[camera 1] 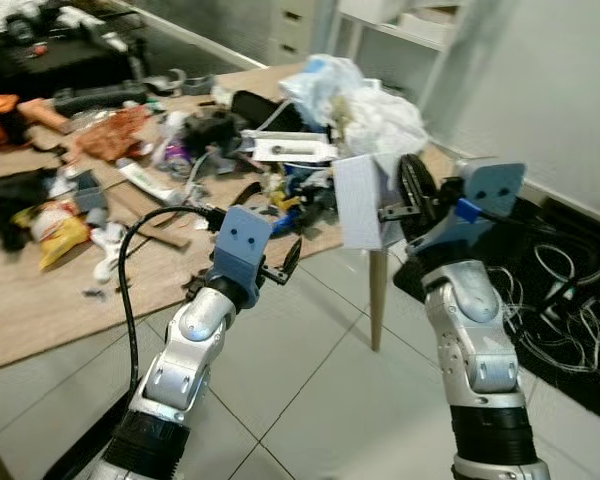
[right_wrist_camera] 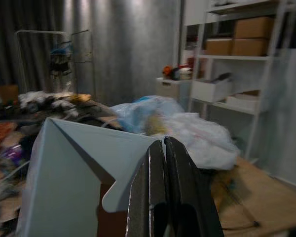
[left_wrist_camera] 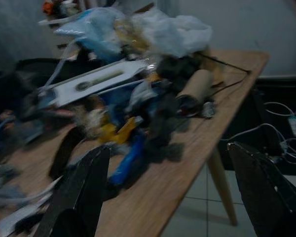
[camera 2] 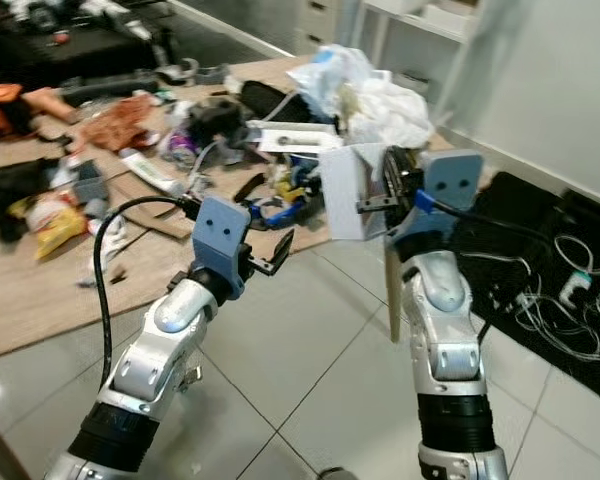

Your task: Picking trash to rubbish bin

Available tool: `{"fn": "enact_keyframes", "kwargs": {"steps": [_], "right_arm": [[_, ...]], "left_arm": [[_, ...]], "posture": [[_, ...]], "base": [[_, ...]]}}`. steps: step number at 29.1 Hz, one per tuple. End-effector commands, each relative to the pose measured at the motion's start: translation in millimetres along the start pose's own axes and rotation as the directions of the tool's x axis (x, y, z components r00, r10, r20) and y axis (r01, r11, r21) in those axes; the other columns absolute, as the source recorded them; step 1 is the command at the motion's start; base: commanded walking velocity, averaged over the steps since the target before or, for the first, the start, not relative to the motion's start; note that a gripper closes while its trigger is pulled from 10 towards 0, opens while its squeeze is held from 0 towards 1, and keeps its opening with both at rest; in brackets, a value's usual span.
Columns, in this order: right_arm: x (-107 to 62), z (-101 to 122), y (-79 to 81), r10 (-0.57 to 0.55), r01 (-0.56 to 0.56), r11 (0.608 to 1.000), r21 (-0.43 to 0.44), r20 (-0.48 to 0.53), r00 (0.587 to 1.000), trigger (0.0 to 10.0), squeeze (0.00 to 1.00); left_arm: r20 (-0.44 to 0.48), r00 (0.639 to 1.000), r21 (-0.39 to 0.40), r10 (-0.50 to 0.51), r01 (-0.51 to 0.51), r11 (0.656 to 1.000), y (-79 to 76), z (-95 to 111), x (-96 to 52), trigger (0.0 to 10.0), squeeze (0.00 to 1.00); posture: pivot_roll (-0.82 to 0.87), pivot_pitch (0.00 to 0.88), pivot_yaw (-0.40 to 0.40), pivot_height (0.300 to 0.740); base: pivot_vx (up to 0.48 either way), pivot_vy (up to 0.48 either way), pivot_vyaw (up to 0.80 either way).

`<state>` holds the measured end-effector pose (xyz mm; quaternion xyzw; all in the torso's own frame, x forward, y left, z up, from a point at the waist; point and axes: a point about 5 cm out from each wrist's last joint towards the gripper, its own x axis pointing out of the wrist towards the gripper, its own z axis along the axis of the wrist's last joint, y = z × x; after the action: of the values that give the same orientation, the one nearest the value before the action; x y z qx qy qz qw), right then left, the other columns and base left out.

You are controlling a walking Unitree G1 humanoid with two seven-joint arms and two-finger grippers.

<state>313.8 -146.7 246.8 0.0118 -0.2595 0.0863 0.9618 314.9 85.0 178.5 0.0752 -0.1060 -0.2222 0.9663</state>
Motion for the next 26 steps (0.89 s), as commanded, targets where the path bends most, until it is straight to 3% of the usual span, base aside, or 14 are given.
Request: {"fn": "enact_keyframes", "kwargs": {"steps": [1,26], "right_arm": [[-0.5,2.0,-0.8,-0.001,0.001,1.000,0.000,0.005,1.000,10.0,0.00],[-1.6,1.7,6.3,0.031,-0.031,0.999,0.022,0.001,1.000,10.0,0.00]], "left_arm": [[0.006,1.000,0.000,-0.016,0.016,1.000,-5.7,0.1,-0.3,10.0,0.00],[-0.010,0.999,0.002,-0.045,0.045,0.999,-8.8,-4.3,-1.2,10.0,0.00]], "posture": [[-0.05,0.088,-0.008,0.740],[-0.05,0.069,-0.010,0.740]], "base": [[0.000,0.000,-0.80],[0.000,0.000,-0.80]]}}
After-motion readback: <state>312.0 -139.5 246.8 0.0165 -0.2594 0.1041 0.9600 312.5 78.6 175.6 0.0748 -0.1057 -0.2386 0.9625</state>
